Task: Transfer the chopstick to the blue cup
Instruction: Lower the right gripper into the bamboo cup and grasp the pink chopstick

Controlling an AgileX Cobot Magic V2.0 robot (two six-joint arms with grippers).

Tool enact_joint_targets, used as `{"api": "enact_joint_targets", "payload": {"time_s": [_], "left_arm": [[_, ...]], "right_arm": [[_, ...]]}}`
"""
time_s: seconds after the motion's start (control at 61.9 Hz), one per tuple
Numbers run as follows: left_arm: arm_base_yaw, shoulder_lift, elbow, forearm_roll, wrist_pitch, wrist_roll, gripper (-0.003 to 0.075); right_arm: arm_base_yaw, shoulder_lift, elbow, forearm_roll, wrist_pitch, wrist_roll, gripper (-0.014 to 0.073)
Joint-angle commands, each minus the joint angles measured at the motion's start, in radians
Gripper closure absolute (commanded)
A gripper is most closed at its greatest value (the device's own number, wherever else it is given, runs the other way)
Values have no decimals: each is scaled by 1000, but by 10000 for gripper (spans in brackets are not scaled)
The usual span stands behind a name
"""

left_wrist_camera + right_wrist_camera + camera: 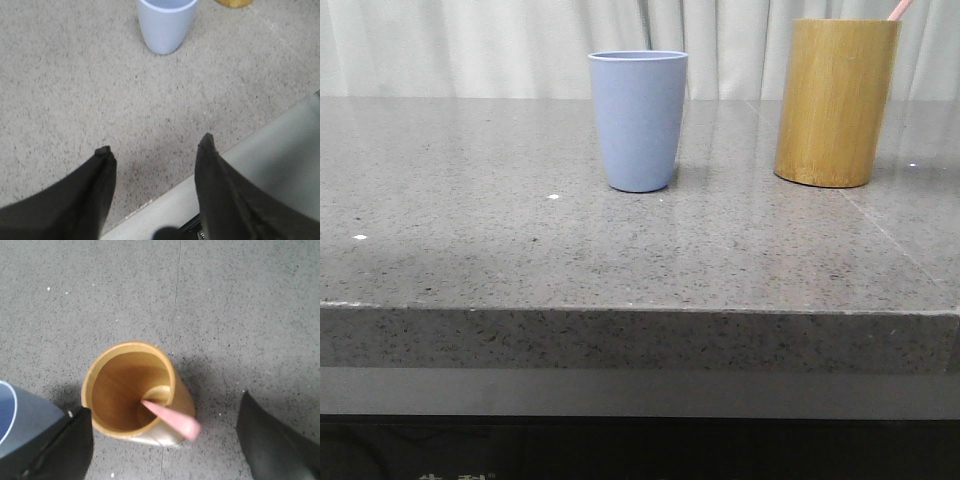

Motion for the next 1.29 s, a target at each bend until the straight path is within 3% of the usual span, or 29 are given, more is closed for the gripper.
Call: {"api": "enact_joint_targets", "payload": {"time_s": [0.0, 0.291, 0.792, 1.099, 1.276], "left_arm": [[-6, -33, -1, -15, -71, -8, 353], [-6, -31, 1, -15, -64, -8, 353], [-6, -31, 1, -15, -64, -8, 353], [-6, -31, 1, -15, -64, -8, 353], [-6, -31, 1, -15, -64, -8, 353]], "right_arm": [[-10, 2, -61, 25, -52, -11, -6], [-10, 65, -113, 42, -6, -12, 19], [-10, 65, -113, 49, 2, -12, 465], [-10, 65, -113, 49, 14, -12, 625], [-10, 65, -114, 49, 21, -13, 653]]}}
